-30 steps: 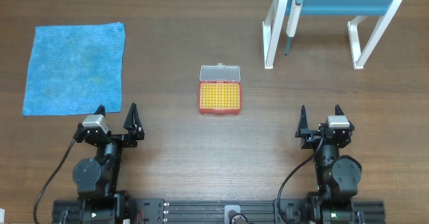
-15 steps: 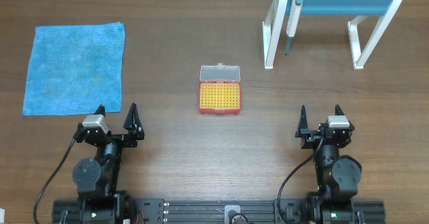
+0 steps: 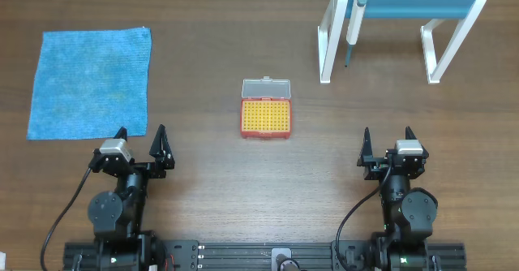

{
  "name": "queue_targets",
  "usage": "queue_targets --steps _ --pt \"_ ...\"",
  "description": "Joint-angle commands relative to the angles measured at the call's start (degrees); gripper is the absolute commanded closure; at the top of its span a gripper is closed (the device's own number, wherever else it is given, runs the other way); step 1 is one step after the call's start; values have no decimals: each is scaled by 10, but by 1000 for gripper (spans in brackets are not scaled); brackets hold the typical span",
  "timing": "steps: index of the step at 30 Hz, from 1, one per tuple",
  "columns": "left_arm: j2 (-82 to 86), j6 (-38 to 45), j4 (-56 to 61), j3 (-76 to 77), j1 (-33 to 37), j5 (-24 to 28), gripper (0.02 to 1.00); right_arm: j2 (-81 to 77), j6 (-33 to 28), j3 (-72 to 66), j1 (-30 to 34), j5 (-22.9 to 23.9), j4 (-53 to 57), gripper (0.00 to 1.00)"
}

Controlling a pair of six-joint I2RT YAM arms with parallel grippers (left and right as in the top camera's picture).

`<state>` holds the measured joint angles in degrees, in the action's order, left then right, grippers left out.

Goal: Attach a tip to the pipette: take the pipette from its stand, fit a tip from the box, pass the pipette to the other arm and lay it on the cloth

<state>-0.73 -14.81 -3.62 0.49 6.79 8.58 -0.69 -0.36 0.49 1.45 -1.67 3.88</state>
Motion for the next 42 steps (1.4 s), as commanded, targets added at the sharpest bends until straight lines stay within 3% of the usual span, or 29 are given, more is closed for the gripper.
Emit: queue_targets --steps 1,15,22,27,31,34,38,42 --pt "5 7 -3 -2 -1 -6 126 5 -6 -3 2 -5 1 178" --pt "5 7 -3 -2 -1 -6 123 -36 12 3 2 -22 -33 180" --pt "5 7 -3 -2 -1 -6 126 -343 12 116 -9 -32 -197 178" --pt "5 7 -3 -2 -1 -6 123 -587 12 172 -41 -31 -421 178" --pt "5 7 -3 -2 -1 -6 126 -742 50 208 -56 -31 -582 180" --pt "5 7 -3 -2 -1 -6 126 -807 66 232 -56 -28 -620 178" --pt "5 7 -3 -2 -1 -6 126 -839 67 260 -56 19 -621 178" --pt "5 7 -3 -2 -1 -6 126 -862 68 291 -56 21 -613 178"
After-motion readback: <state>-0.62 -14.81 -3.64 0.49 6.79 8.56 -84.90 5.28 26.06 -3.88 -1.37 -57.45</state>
